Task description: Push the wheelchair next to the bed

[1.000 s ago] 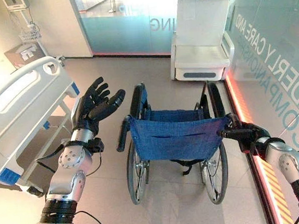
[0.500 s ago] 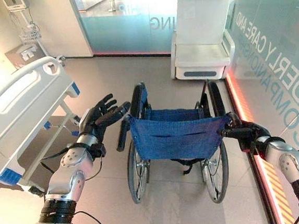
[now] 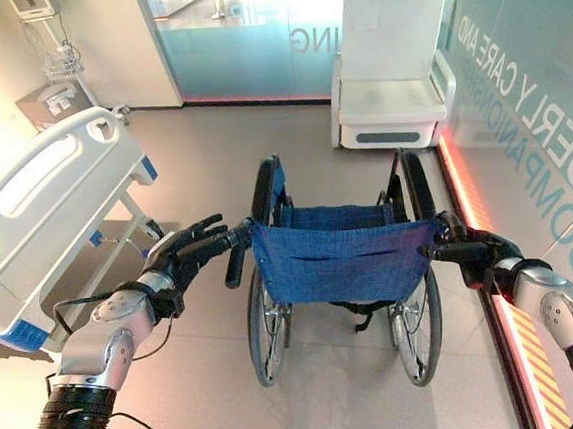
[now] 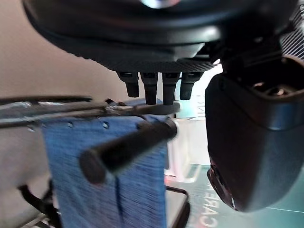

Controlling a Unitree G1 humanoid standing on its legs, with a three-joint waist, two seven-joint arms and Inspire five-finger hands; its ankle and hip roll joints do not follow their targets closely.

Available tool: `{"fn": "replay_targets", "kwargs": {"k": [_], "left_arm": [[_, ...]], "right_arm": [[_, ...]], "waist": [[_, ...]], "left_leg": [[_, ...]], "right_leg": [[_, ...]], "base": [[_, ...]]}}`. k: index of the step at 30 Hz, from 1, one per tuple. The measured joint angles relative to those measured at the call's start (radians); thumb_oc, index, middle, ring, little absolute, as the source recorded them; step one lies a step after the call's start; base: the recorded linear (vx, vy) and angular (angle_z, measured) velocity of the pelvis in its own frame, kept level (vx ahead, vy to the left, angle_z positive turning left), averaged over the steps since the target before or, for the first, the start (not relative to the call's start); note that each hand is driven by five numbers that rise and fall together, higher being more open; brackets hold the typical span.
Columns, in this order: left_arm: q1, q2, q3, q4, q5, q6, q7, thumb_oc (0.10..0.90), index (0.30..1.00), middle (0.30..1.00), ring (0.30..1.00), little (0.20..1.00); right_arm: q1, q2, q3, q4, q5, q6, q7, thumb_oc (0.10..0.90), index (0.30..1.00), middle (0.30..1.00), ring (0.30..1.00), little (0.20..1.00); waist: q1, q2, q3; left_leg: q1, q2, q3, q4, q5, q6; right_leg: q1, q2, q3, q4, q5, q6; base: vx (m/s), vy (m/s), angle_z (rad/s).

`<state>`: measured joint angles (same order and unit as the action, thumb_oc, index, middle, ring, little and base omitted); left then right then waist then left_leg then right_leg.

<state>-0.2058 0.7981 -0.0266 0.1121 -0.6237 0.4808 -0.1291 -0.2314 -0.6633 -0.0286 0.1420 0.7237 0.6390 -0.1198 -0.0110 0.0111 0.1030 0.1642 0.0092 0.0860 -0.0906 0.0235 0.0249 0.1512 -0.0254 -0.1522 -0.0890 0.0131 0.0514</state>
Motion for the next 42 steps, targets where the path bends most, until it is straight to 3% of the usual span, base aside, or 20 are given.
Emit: {"fn": "replay_targets", "kwargs": {"k": [4,8,19,24,33,42], "left_arm": [[-0.006,0.034,-0.008,0.056,0.002,0.039,-0.030,0.800,0.900,0.900,0.900,0.900],[-0.030,0.054,-0.075,0.093,-0.004,0.078,-0.073,0.800,0.900,0.900,0.900,0.900],[-0.066,0.054,-0.169,0.091,-0.026,0.081,-0.104,0.800,0.900,0.900,0.900,0.900],[-0.088,0.045,-0.170,0.090,-0.122,0.042,-0.021,0.800,0.900,0.900,0.900,0.900],[-0.091,-0.005,-0.162,0.045,-0.136,-0.013,0.110,0.800,0.900,0.900,0.900,0.900],[-0.091,-0.012,-0.161,0.047,0.007,-0.025,0.102,0.800,0.900,0.900,0.900,0.900]], "right_arm": [[0.000,-0.007,0.004,0.001,0.007,0.000,-0.007,0.800,0.900,0.900,0.900,0.900],[-0.001,-0.024,0.014,0.010,0.032,-0.001,-0.012,0.800,0.900,0.900,0.900,0.900],[-0.014,-0.036,0.053,0.012,0.041,-0.016,-0.022,0.800,0.900,0.900,0.900,0.900],[-0.030,-0.036,0.084,0.013,0.040,-0.019,-0.034,0.800,0.900,0.900,0.900,0.900],[-0.033,-0.033,0.086,0.012,0.039,-0.020,-0.034,0.800,0.900,0.900,0.900,0.900],[-0.041,-0.032,0.097,0.013,0.036,-0.019,-0.034,0.800,0.900,0.900,0.900,0.900]], "waist": [[0.000,0.000,0.000],[0.001,0.000,0.000],[-0.007,0.000,0.000],[-0.014,-0.001,0.000],[-0.015,-0.001,0.000],[-0.018,-0.001,-0.001]], "left_leg": [[0.000,-0.001,-0.001,0.000,0.000,0.000],[-0.002,-0.001,-0.003,0.000,0.002,-0.002],[-0.001,-0.001,-0.002,0.000,0.003,-0.002],[0.003,0.001,0.001,0.000,0.003,-0.002],[0.003,0.002,0.005,0.000,0.003,-0.002],[0.004,0.002,0.007,0.000,0.003,-0.002]], "right_leg": [[0.001,-0.001,-0.002,0.000,0.000,0.000],[0.002,-0.002,-0.010,0.000,0.000,0.000],[0.002,-0.001,-0.012,0.000,0.000,0.000],[0.002,0.001,0.001,0.000,0.000,0.000],[0.000,0.002,0.006,0.000,0.000,-0.001],[0.000,0.002,0.009,0.000,0.001,-0.001]], "base": [[0.00,0.000,0.00],[-0.01,-0.010,0.05],[0.00,0.000,0.00],[0.01,-0.002,-0.04],[0.00,0.000,0.00],[0.00,0.000,0.00]]}}
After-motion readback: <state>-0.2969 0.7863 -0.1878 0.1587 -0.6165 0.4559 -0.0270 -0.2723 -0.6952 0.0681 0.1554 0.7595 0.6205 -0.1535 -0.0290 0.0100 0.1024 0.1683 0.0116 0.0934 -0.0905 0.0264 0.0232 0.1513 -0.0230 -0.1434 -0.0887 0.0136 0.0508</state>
